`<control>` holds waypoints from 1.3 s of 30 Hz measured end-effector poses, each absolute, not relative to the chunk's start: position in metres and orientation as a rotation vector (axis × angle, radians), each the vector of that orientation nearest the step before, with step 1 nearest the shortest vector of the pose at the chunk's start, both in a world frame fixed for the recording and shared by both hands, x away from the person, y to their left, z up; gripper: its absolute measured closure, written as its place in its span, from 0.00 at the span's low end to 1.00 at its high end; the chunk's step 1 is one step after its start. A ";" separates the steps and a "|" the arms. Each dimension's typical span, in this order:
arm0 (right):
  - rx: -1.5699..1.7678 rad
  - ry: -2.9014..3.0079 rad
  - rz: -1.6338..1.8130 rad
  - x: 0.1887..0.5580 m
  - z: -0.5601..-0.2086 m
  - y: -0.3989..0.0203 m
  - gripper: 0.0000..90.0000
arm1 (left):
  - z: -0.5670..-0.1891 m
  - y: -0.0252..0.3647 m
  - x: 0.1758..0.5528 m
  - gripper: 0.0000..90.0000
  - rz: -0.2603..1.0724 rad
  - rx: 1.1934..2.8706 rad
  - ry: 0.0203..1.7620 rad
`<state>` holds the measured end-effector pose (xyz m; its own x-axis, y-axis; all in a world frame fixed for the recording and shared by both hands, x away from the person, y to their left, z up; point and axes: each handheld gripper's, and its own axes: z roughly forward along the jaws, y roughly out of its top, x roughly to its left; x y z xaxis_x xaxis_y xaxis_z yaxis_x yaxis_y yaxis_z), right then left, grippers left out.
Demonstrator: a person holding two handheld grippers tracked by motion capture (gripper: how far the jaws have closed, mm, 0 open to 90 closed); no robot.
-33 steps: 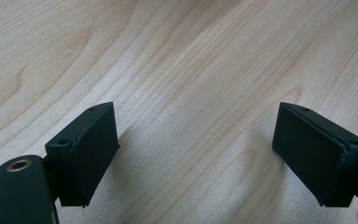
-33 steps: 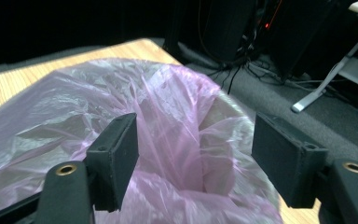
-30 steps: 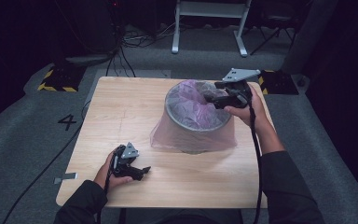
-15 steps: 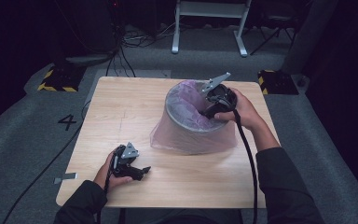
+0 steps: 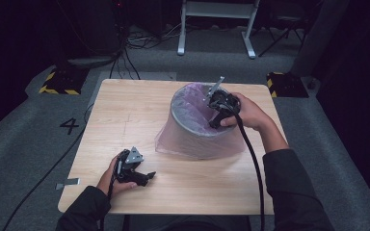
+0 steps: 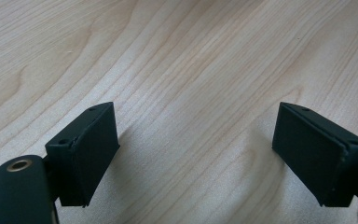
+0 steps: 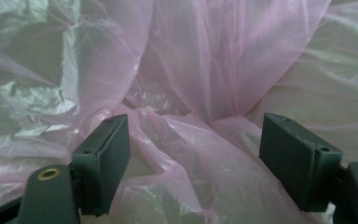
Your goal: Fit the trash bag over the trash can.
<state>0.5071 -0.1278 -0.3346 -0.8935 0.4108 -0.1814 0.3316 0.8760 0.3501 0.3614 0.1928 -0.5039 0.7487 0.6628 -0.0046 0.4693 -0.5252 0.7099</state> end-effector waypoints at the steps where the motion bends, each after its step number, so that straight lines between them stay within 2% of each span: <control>1: 0.559 2.801 0.446 0.508 -0.335 -0.127 0.28 | -0.504 0.193 0.361 0.16 0.347 2.224 0.846; 12: 0.599 2.774 0.501 0.508 -0.334 -0.129 0.30 | -0.504 0.193 0.361 0.16 0.347 2.224 0.846; 39: 0.635 2.626 0.802 0.493 -0.325 -0.140 0.23 | -0.504 0.193 0.361 0.16 0.348 2.224 0.846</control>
<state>0.4928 -0.1399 -0.3253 -0.8493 0.4994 -0.1714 0.3185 0.7434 0.5881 0.3611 0.1929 -0.5038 0.7480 0.6636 -0.0033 0.4691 -0.5252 0.7100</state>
